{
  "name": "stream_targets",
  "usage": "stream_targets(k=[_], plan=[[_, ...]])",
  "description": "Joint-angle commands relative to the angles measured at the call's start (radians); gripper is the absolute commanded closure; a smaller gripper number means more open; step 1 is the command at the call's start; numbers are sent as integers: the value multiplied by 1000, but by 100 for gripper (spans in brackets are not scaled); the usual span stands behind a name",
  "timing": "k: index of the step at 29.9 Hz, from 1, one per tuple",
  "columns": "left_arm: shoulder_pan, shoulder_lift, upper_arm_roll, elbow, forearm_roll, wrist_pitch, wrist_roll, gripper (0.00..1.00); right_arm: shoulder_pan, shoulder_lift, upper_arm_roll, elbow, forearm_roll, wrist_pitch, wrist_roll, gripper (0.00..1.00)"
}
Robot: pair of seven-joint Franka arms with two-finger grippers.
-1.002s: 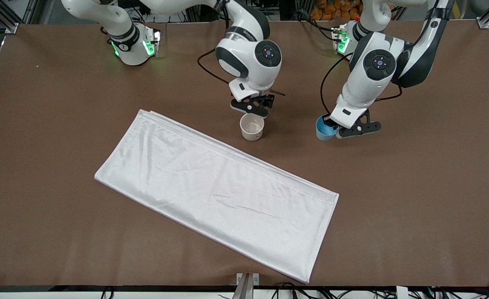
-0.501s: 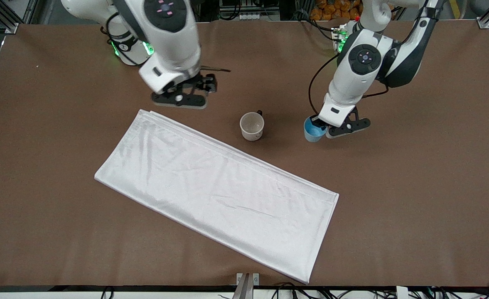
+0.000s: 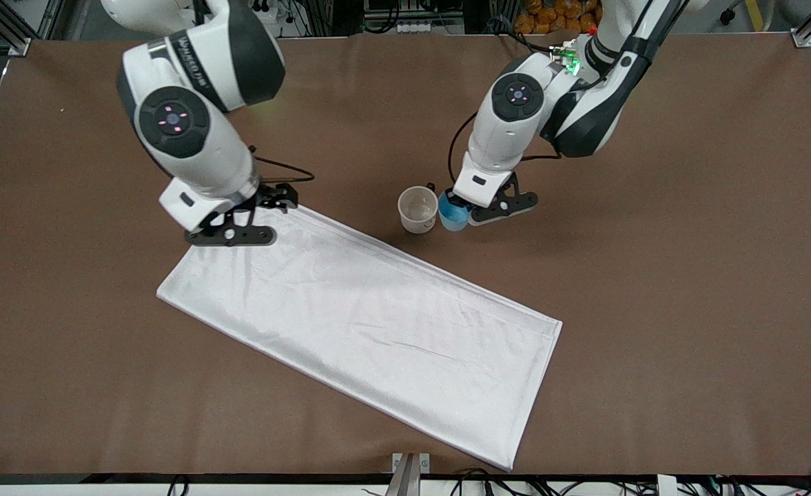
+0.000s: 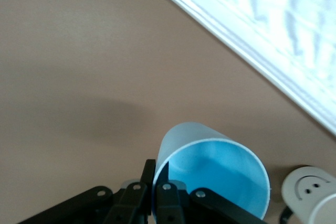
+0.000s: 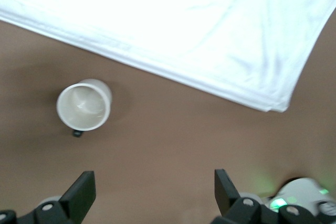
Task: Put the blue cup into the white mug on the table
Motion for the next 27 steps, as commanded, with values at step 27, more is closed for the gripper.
stream_targets(k=[27], plan=[[-139, 253, 7, 179, 20, -9, -115, 94, -368, -144, -74, -58, 101, -25, -356, 0]])
